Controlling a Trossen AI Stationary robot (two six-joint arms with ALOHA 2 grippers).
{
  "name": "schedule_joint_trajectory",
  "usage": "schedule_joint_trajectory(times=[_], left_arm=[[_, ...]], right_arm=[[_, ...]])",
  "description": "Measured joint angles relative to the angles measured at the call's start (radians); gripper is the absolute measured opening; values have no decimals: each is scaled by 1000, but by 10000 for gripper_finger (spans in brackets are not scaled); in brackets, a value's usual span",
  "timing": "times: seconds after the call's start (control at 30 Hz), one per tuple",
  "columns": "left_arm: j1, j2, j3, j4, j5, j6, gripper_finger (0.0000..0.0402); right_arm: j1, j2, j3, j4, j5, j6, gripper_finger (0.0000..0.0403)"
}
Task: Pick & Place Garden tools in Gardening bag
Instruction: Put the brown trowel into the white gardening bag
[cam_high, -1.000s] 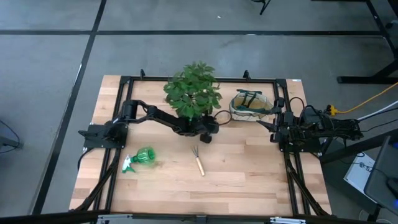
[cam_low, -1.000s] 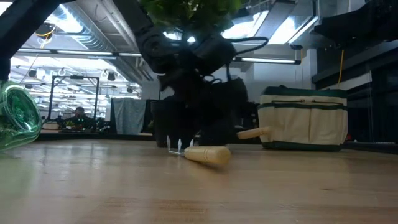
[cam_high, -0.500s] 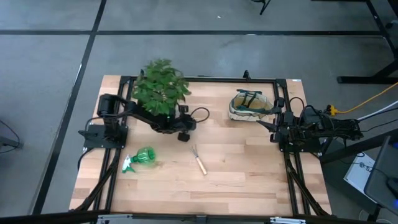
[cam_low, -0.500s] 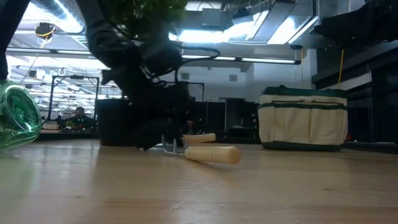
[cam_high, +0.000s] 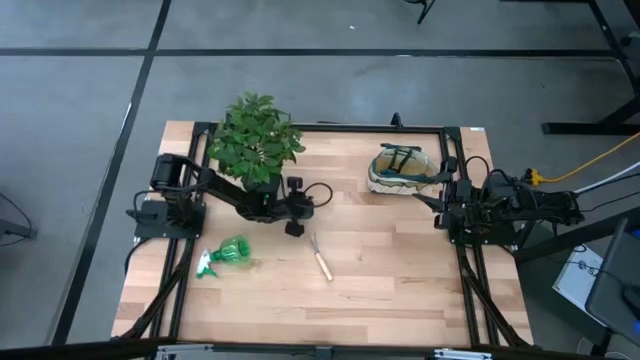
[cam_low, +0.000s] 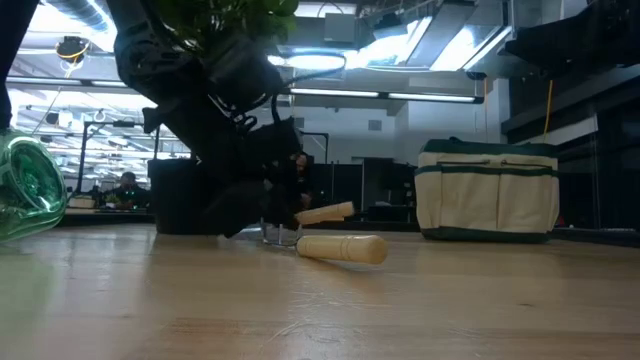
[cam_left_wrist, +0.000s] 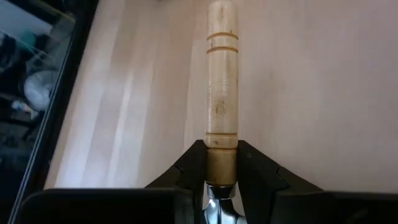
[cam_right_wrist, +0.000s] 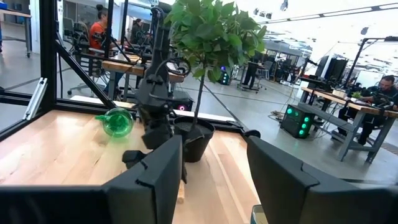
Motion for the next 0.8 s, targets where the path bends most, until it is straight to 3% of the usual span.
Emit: schedule_joint_trajectory(times=[0.23, 0.8], left_arm=[[-58, -1, 65, 7, -33, 78, 65], [-127, -3, 246, 12, 9, 160, 67]], right_arm=[[0, 0, 0, 0, 0, 0, 186], [0, 0, 0, 0, 0, 0, 185]])
